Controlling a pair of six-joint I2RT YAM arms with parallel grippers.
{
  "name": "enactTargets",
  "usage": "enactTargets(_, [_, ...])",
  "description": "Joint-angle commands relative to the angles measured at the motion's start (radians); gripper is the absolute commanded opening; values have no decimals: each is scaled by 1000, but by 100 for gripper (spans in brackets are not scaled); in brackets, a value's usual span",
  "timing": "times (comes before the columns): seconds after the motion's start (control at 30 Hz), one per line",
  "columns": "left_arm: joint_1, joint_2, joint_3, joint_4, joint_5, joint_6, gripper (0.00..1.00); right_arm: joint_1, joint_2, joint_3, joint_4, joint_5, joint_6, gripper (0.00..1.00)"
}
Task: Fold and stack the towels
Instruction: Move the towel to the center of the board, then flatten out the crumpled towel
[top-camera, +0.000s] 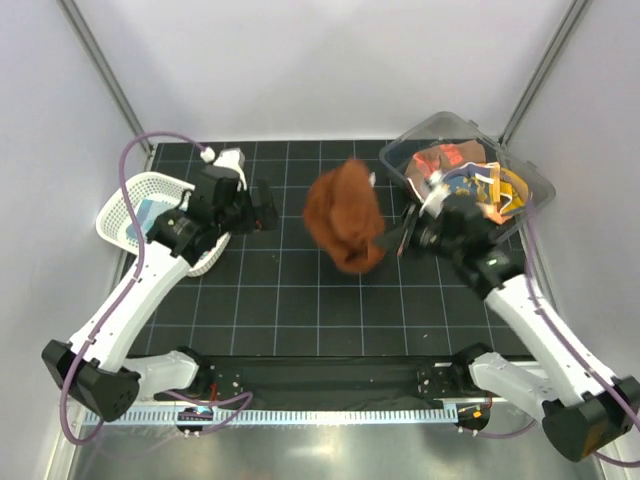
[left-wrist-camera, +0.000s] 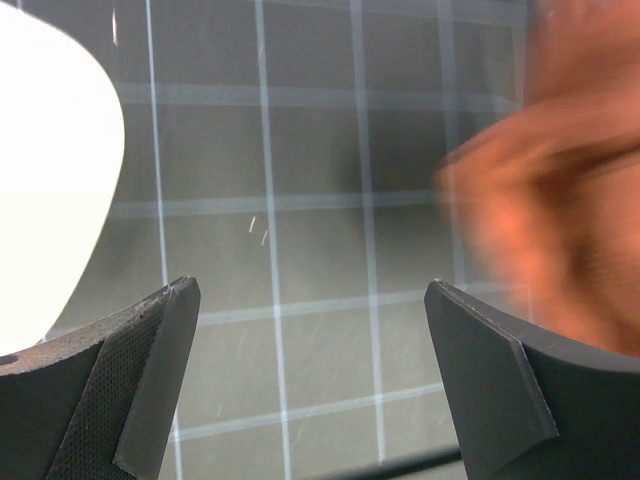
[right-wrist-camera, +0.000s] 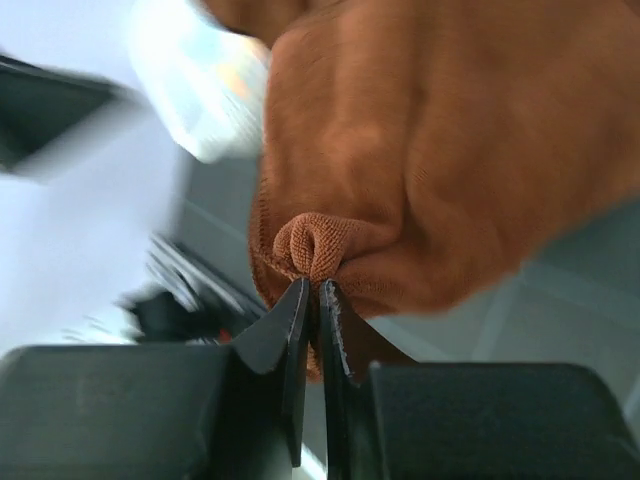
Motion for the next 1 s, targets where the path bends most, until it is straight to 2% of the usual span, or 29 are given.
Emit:
enactTargets(0.0, [0,-37,-120,-11,20,-30,100,49,-36,-309,63,72,102,15])
enactTargets(0.03, [0,-40,-146,-6,32,-41,100,57,-48,-413,74,86,114,15])
enactTargets(0.13, [-3,-34,-232,17,74,-67,99,75,-98,-486,16,117,137,20])
enactTargets(0.17, [-5,-29,-264,37,106,-73,97,77,-135,-479,-51,119,145,25])
enactTargets(0.2, [-5,-23,-278,43,115,-80,96,78,-155,-462,-88,123,142,37])
enactTargets(0.3, [-25,1,-314,78,120,-122,95,78,-192,-320,-226,247,105,57])
enactTargets(0.37, [-31,18,-332,100,103,-158,94,78,-154,-270,-234,278,62,61])
enactTargets(0.5, [-40,60,-389,172,-4,-214,92,78,91,-174,-60,292,-13,62])
enactTargets(0.53, [-39,81,-415,220,-18,-233,90,78,224,-102,-34,298,-41,62])
enactTargets(0.6, [-40,115,-430,270,-31,-267,88,77,378,45,11,348,-135,58])
enactTargets(0.63, [-39,132,-429,287,-34,-273,87,78,447,108,5,374,-165,56])
enactTargets(0.67, [-40,181,-421,305,-35,-276,85,77,608,177,-10,381,-195,55])
enactTargets(0.7, [-40,204,-412,304,-46,-277,84,77,678,324,-45,381,-278,56])
enactTargets(0.73, [-39,251,-394,302,-49,-279,82,77,826,401,-71,375,-314,57])
enactTargets(0.8, [-39,284,-390,311,-52,-293,79,75,952,597,-145,359,-393,61])
enactTargets(0.9, [-39,311,-424,362,-78,-339,75,67,1131,774,-205,338,-490,61])
enactTargets(0.97, [-40,324,-443,385,-93,-356,75,54,1214,819,-205,313,-530,61])
